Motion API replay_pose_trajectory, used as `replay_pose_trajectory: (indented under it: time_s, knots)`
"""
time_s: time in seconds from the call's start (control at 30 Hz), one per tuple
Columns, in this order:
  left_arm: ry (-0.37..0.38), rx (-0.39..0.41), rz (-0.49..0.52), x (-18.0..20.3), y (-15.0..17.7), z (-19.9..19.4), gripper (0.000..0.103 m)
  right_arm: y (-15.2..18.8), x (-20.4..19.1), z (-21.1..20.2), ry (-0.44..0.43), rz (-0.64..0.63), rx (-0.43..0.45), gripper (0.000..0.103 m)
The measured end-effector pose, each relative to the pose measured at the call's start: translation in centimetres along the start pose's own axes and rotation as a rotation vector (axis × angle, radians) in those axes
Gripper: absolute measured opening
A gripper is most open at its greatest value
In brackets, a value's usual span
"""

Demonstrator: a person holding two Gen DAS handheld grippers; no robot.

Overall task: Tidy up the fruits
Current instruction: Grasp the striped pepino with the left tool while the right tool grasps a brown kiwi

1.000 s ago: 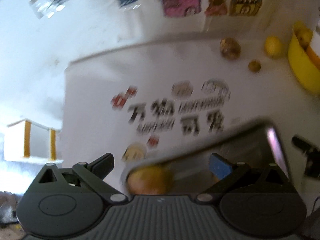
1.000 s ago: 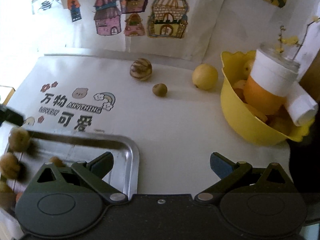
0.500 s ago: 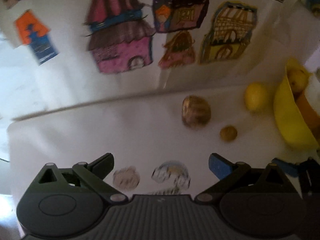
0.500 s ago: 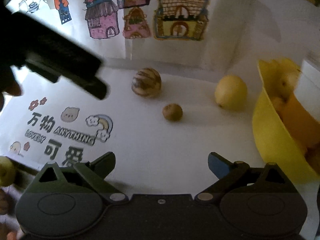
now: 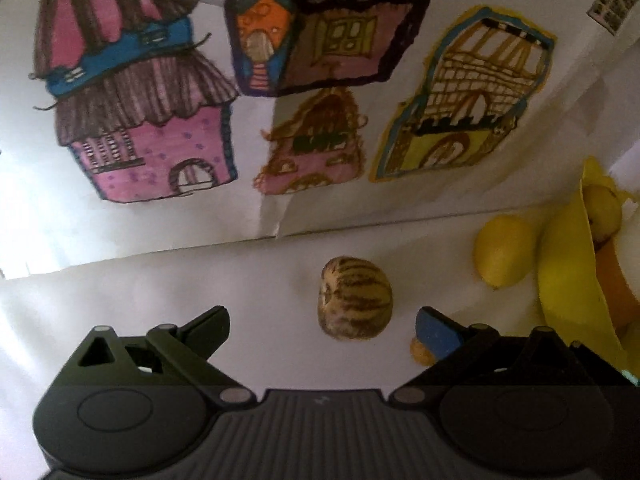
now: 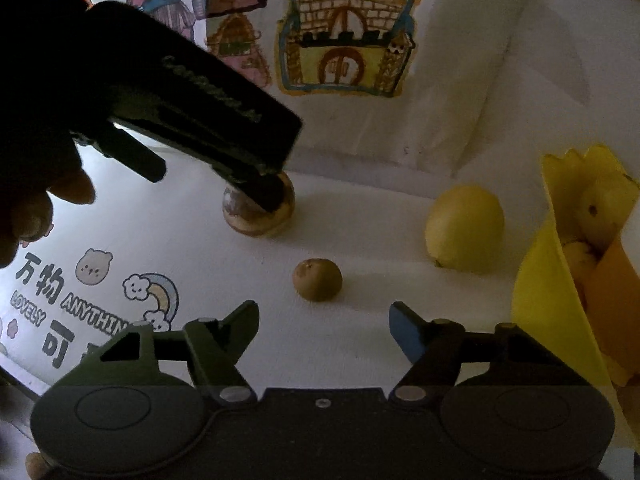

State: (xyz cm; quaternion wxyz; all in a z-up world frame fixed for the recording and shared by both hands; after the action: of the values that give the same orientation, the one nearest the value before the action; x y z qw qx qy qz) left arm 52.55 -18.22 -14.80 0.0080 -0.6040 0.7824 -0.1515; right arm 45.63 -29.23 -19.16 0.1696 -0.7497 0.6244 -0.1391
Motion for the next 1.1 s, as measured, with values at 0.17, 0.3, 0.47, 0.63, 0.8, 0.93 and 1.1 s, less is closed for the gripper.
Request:
replay_pose_trajectory:
  time_s: [0.17,0.3,0.47,0.63,0.8,0.93,1.1]
  knots:
    - [0.045,-0.003,-0.037,0.7,-1.1,1.3,0.092,-0.3,-0.1,0.6,-0.010,-0.016,0.008,0.066]
    - [0.073,-0.012,-0.063,0.4,-1.6,2.0,0.084,-0.9,-1.0,1.3,-0.006,-0.026,0.011,0.060]
    - [0.088,-0.033,-0.081,-0.1,-1.5,2.9,0.074,-1.5,-1.1,1.9,-0.002,-0.030,0.008,0.051]
    - [0.082,-0.060,-0.066,-0.4,-1.8,4.6,0.061,-1.9,-1.1,2.7,-0.006,-0.035,0.014,0.047]
    - [0.093,-0.076,-0.053,0.1,-2.0,5.5,0.053,-1.9,-1.2,3.0,-0.004,-0.048,0.029,0.041]
    - [0.100,-0.080,-0.061,0.1,-2.0,6.2,0.051,-2.0,-1.4,3.3,0.000,-0.054,0.035,0.037]
    - [0.118,-0.082,-0.074,-0.6,-2.0,5.8,0.051,-1.6,-1.4,3.3,0.003,-0.062,0.047,0.032]
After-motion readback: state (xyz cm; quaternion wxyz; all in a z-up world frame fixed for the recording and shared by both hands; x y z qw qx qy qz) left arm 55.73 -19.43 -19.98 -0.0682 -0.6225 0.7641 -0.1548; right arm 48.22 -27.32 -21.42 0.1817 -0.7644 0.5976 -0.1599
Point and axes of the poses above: each gripper's, at about its wrist camera, not at the fingertips, and z roughly the way its jaws point, x to its right, y to its underside, the point moved 5 cm from there along z, roughly the way its jaws point, and after that the axes turned 11 degrees about -x, right-handed, at the moved point
